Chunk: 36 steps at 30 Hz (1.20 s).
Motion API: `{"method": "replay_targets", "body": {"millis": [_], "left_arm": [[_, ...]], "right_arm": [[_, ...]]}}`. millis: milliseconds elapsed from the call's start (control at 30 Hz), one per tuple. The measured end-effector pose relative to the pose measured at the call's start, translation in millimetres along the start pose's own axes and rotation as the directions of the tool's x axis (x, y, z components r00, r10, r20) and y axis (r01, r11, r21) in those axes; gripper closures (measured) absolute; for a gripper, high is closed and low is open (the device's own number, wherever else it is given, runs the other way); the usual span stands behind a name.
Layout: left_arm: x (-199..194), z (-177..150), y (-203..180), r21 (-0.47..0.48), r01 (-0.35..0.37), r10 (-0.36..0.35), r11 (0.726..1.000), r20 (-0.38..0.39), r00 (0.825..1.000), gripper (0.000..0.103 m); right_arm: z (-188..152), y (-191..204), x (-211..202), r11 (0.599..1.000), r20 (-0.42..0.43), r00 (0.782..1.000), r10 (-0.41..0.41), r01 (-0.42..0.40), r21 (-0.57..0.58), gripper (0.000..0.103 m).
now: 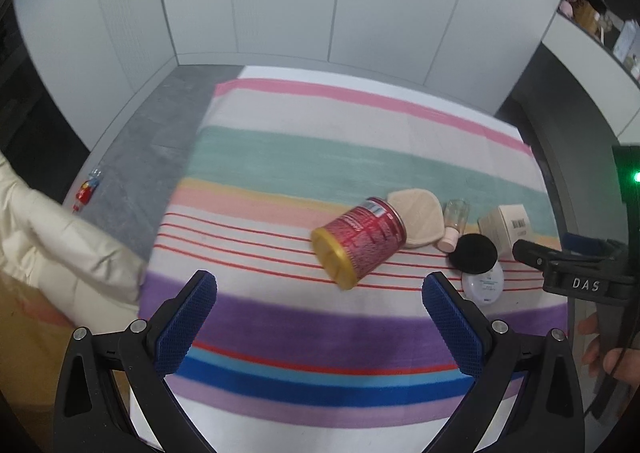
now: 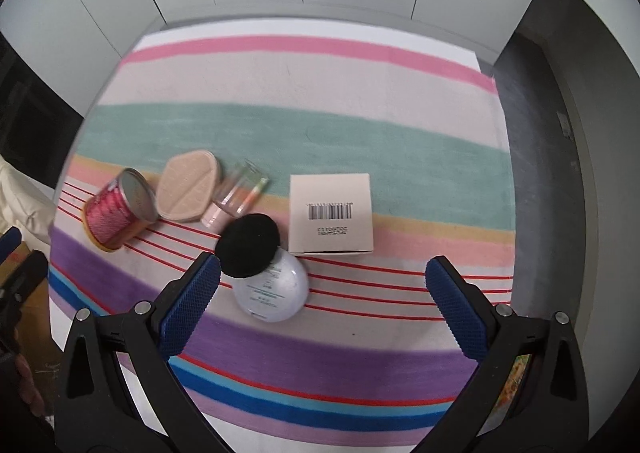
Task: Organize objects
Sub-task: 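Grasp the red can with left tool while right tool grasps the white barcode box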
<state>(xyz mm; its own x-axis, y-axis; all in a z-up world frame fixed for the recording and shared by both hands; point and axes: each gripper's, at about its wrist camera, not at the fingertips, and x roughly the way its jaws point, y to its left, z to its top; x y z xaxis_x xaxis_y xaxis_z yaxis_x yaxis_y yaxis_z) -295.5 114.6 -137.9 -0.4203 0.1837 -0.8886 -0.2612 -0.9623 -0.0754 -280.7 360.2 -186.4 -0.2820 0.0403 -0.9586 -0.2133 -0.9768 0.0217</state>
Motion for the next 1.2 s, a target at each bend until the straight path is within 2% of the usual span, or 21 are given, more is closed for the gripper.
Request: {"method": "replay_targets", "body": {"millis": [133,333,467,667,733,767,833,867,900,967,1200], "left_arm": [[25.8,4.6,-11.6,0.042,-0.023,0.025,0.999,-0.032,0.999,0.000],[70.7,10.8,-18.7,0.094,-0.013,0.024,0.995,-0.116,0.993,0.000],[87.9,16.1,-22.7,0.126,-0.016,0.033,0.992,-0.128,0.991,0.000],[104.0,21.6,-30.4,0.146,-0.009,0.028,0.989,-0.127,0.991,0.001],[105.6,22.2,-30.6,0.139,-0.011,0.027,0.990,-0.118,0.993,0.007],[106.7,22.4,-30.4,0.133,-0.003,0.020,0.991,-0.120,0.993,0.011],[111.4,22.0,-30.0,0.126,-0.002,0.020,0.992,-0.143,0.990,0.032],[113.5,21.5,-29.8,0.125,-0.015,0.034,0.992,-0.151,0.988,0.034],[113.9,20.9,-29.2,0.121,-0.016,0.035,0.993,-0.152,0.988,0.036],[113.1,19.8,-25.6,0.089,0.009,0.005,0.996,-0.160,0.987,0.039],[101.0,15.4,-19.3,0.054,0.036,-0.027,0.998,-0.154,0.988,0.045]], "right_arm": [[1.2,-6.2,2.2,1.000,0.003,1.000,0.026,-0.026,0.009,0.000],[8.9,-13.6,8.8,0.998,-0.005,0.998,0.058,-0.058,0.033,0.000],[14.1,-10.3,19.8,0.999,-0.015,0.998,0.054,-0.054,-0.003,0.000],[15.0,-16.0,42.0,0.997,-0.046,0.996,0.071,-0.071,0.011,0.000],[16.2,-17.9,47.3,0.997,-0.050,0.996,0.078,-0.077,0.019,0.000],[16.9,-18.7,50.7,0.996,-0.056,0.995,0.083,-0.082,0.024,0.003],[17.4,-20.5,55.7,0.995,-0.066,0.993,0.098,-0.096,0.033,0.012],[17.5,-21.8,58.1,0.993,-0.071,0.991,0.117,-0.114,0.044,0.019],[17.5,-23.2,59.1,0.990,-0.071,0.988,0.135,-0.131,0.056,0.031],[17.1,-25.0,59.5,0.990,-0.077,0.988,0.133,-0.128,0.066,0.046],[12.1,-26.6,49.2,0.991,-0.060,0.991,0.117,-0.113,0.071,0.047]]}}
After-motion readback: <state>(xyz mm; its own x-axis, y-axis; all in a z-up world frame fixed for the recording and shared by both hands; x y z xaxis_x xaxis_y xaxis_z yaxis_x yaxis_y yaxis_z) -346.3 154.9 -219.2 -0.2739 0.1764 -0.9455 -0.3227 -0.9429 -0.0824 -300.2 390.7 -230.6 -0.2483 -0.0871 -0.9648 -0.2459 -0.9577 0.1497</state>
